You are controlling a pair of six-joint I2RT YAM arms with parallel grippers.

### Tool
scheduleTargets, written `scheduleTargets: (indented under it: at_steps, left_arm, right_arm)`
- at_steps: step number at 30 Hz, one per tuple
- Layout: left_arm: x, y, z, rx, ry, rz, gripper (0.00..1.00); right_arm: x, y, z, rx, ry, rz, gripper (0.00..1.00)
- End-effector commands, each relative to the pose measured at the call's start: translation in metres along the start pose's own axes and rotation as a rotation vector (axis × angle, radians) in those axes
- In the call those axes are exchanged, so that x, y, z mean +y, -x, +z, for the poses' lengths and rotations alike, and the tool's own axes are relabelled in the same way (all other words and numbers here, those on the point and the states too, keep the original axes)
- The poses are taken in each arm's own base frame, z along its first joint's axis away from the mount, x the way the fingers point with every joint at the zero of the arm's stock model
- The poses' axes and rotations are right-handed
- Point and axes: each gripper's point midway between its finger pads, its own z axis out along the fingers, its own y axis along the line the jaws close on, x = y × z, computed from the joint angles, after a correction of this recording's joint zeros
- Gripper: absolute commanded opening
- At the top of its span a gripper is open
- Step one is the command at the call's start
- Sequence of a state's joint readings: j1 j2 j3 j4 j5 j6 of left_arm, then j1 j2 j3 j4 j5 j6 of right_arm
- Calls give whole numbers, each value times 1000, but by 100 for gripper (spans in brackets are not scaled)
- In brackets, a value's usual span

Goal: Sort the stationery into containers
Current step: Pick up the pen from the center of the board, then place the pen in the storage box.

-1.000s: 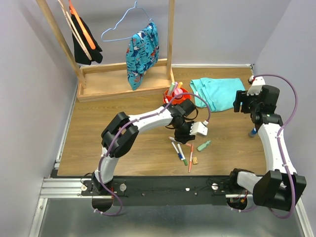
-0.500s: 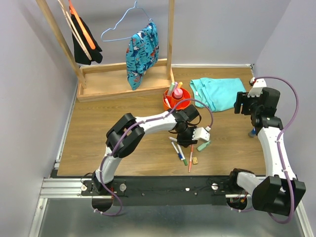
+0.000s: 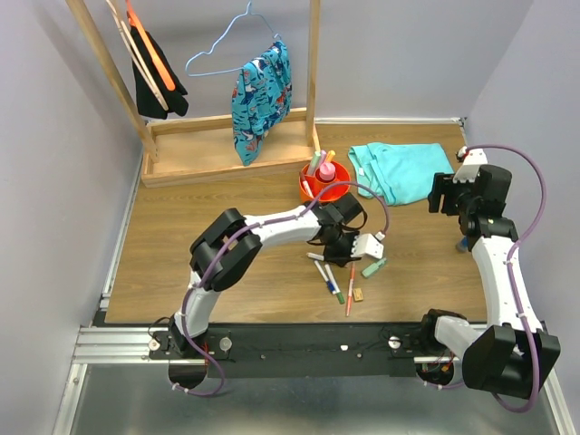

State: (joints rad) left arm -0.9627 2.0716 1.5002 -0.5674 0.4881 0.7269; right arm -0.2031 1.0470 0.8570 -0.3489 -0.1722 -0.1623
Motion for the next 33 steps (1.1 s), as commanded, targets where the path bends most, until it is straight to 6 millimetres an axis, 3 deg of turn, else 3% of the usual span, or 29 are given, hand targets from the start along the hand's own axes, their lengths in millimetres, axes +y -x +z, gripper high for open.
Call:
scheduleTargets:
  at_steps: [1,6,8,9,10,11,12,13,14,17,18,19,23,27,33]
  left_arm:
    - [6,54,-70,-171,28,-39,17]
    - [46,84,-149,-384,119,-121,15]
    - [53,94,-175,-498,128,-162,15]
    - [76,99,-197,-584,206,-127,15]
    - [79,94,-204,-629,220,-132,15]
    - [89,112,-225,-755,247,-90,15]
    - [102,104,-239,-805,289,-99,14]
    - [106,96,-236,-838,291,-122,14]
    - [113,108,-255,-933,308,-107,13]
    - [136,96,-265,-1032,319,-154,12]
    - [138,104,-280,-1108,321,-147,11]
    - [151,95,-280,-1132,330,-172,11]
    - [171,82,-283,-1176,373,-202,9]
    - [182,65,-285,-1202,402,-237,9]
    - [190,37,-268,-1211,399,-299,9]
  right_arm:
    - [-3,-14,2,45,-18,19,77]
    - [-3,-7,7,47,-6,29,77]
    - [-2,-5,11,58,7,30,77]
    - [-1,-3,11,60,12,32,77]
    - [-1,-2,12,62,15,31,77]
    - [0,-2,14,69,24,31,77]
    - [-1,1,16,70,27,32,77]
    - [0,3,17,73,33,31,77]
    - [0,3,19,80,40,33,77]
    - [-2,10,24,87,38,35,77]
    - [-3,11,26,91,39,35,77]
    - [-4,12,28,96,36,34,77]
    - [-13,12,32,121,1,22,77]
    - [-16,12,31,140,-19,22,77]
    - [-21,1,32,180,-40,5,77]
